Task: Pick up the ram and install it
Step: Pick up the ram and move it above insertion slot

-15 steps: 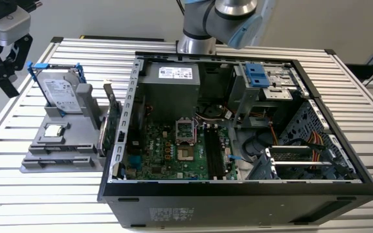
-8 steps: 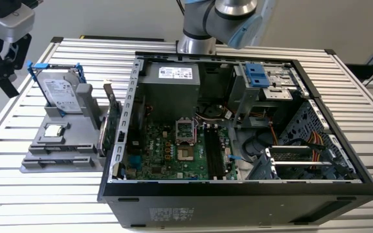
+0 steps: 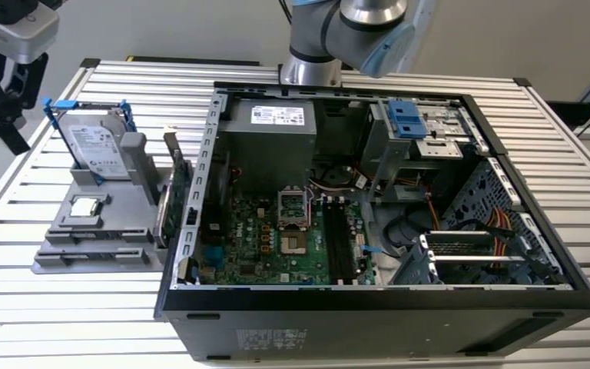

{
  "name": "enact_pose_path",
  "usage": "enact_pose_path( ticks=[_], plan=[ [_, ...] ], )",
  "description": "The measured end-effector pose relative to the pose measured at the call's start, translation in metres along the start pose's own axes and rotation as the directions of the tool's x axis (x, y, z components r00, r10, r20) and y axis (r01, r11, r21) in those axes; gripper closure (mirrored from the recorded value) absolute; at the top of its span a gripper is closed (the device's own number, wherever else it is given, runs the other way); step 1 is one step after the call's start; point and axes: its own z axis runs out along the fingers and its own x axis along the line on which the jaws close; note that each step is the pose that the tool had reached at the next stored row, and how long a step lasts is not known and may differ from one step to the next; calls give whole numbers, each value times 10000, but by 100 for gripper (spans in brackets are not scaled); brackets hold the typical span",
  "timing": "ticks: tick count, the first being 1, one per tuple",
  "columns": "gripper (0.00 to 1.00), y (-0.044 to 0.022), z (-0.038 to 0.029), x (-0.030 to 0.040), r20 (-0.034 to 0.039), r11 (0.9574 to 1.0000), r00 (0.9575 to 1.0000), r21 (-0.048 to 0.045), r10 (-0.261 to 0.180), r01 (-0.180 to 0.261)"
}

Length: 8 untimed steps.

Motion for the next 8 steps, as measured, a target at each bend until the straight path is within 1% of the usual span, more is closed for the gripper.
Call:
enact_pose_path(
  ticks=[4, 8],
  plan=[
    [100, 1, -1, 0, -21, 9992, 9992, -8, -404, 403],
    [100, 1, 0, 0, -43, 9960, 9960, -18, -891, 891]
  ],
)
